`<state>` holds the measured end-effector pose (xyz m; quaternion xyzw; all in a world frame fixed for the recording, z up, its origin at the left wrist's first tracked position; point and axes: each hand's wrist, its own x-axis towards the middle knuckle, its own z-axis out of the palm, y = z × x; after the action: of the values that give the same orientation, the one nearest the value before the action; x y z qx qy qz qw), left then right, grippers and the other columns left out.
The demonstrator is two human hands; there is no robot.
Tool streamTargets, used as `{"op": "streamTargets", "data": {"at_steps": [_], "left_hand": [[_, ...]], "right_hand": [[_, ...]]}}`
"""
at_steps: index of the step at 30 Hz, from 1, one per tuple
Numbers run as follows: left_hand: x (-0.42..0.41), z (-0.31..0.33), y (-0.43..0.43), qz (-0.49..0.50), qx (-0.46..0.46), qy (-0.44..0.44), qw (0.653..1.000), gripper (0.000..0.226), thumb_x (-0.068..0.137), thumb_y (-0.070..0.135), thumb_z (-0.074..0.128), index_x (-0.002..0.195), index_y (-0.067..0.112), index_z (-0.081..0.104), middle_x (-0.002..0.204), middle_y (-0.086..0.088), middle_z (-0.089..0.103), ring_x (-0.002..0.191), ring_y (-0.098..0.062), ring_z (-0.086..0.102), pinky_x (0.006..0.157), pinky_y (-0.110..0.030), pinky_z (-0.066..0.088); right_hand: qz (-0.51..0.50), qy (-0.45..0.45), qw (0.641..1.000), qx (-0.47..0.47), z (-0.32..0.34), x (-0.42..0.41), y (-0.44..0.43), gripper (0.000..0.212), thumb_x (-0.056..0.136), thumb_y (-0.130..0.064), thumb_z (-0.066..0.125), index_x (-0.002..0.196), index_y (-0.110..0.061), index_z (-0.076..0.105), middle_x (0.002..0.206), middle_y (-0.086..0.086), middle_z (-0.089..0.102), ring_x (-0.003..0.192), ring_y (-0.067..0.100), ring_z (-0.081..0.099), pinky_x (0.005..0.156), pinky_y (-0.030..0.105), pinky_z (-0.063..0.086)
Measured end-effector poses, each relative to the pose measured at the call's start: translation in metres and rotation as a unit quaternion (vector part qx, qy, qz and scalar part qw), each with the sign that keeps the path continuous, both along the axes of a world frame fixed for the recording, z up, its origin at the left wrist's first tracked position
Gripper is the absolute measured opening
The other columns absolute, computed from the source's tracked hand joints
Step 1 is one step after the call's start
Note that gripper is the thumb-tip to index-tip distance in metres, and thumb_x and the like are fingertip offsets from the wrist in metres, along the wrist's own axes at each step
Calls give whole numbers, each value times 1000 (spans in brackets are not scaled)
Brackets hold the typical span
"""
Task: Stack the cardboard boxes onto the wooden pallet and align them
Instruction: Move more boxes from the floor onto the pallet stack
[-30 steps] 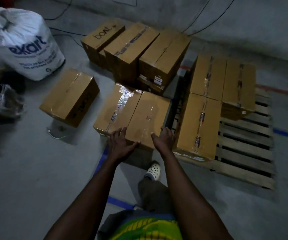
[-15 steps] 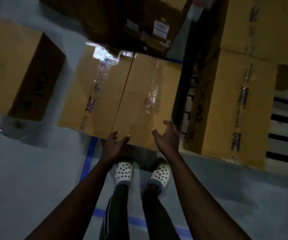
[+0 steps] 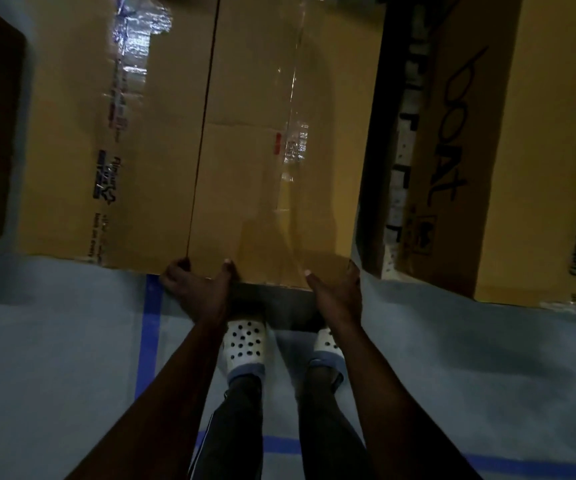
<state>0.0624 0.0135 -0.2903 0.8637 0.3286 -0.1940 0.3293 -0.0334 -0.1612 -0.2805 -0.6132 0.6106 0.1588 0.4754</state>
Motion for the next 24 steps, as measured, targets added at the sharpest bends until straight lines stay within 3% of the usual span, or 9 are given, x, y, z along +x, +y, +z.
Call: {"op": "streamTargets", "data": {"at_steps": [2,5,7,12,16,19,24], "left_hand": [[7,2,6,-10,-1,42,999,90,63,45,88,134,15,44,142,-10,42,123,-32,52,96,-53,54],[22,9,15,-41,-37,127,990,80,47,55,83,113,15,62,123,-9,59,101,-28,65,80,-48,61],[27,21,14,-50,-55,131,989,65,51,43,82,106,15,61,115,-8,60,97,-27,64,79,-45,60],[34,95,-11,3,-104,8,995,54,78,16,77,121,16,44,121,-7,56,106,-32,60,85,-44,54],[60,175,-28,-17,-125,-57,990,51,84,25,76,124,16,47,115,-10,64,105,-34,64,94,-49,54],[76,234,-47,-53,-132,-119,983,51,84,28,77,126,14,52,122,-8,65,108,-27,63,98,-40,51],[83,295,-63,-90,-165,-227,956,51,85,31,79,131,15,62,126,-2,67,115,-17,64,94,-28,54]], "right_hand": [[-30,2,1000,5,6,3,0,98,76,-43,84,154,-25,28,153,5,43,139,31,42,111,45,38],[-56,9,998,-7,17,5,-7,104,71,-48,86,155,-24,29,153,6,43,139,31,42,112,45,40],[-54,8,998,-17,27,5,-13,102,70,-52,85,153,-25,32,150,6,47,136,32,45,110,47,43],[-57,-46,996,-45,88,8,-25,87,71,-56,82,145,-35,41,139,0,56,126,27,53,103,44,48],[-90,-115,987,-70,160,26,-30,92,61,-70,76,142,-42,42,140,-3,55,126,24,53,105,49,47],[-123,-164,974,-92,210,43,-40,92,55,-78,72,138,-48,42,140,-6,53,130,24,49,106,55,43],[-167,-249,949,-102,269,56,-69,89,57,-74,78,137,-45,50,140,-6,55,130,20,51,105,50,48]]}}
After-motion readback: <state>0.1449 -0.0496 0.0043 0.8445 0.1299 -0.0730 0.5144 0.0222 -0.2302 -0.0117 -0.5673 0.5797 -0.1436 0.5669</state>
